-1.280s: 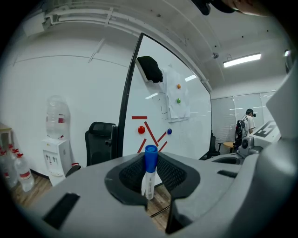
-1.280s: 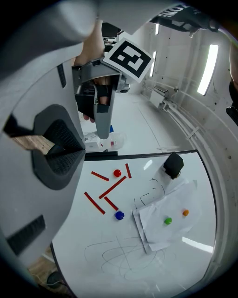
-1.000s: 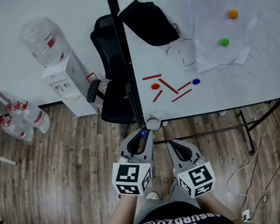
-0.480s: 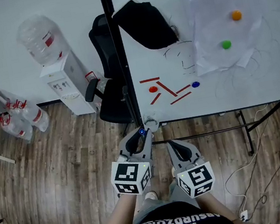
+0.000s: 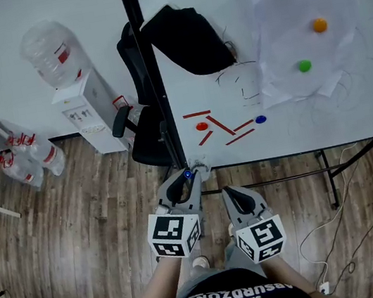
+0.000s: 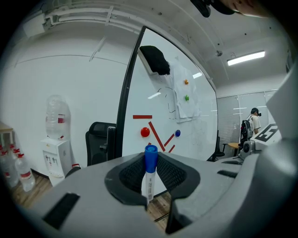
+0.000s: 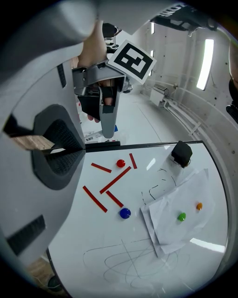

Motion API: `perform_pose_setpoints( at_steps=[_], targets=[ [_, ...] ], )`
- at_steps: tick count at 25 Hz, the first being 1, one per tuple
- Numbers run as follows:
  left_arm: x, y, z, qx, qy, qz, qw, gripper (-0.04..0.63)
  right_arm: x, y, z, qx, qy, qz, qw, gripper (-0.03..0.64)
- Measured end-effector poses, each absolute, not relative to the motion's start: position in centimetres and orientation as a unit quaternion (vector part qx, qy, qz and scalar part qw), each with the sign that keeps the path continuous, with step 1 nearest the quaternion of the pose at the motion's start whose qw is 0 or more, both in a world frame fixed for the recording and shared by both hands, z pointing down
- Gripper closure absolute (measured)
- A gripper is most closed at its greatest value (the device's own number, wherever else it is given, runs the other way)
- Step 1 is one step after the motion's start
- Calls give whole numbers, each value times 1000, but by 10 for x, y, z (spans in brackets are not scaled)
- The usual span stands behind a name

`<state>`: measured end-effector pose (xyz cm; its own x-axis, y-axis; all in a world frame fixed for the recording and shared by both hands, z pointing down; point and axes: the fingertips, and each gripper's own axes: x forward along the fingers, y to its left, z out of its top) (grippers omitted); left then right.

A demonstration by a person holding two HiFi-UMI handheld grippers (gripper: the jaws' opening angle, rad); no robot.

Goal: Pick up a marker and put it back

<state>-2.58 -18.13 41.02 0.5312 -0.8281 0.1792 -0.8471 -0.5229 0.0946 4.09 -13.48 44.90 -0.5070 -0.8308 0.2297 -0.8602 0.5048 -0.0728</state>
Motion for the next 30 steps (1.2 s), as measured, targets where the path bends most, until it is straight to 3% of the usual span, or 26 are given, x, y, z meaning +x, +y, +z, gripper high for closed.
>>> perform_pose_setpoints(
  at_steps=[30],
  targets=[
    [-5, -238, 434, 864, -484, 110, 81, 518, 54, -205, 447, 465, -877, 89, 81, 618]
  ],
)
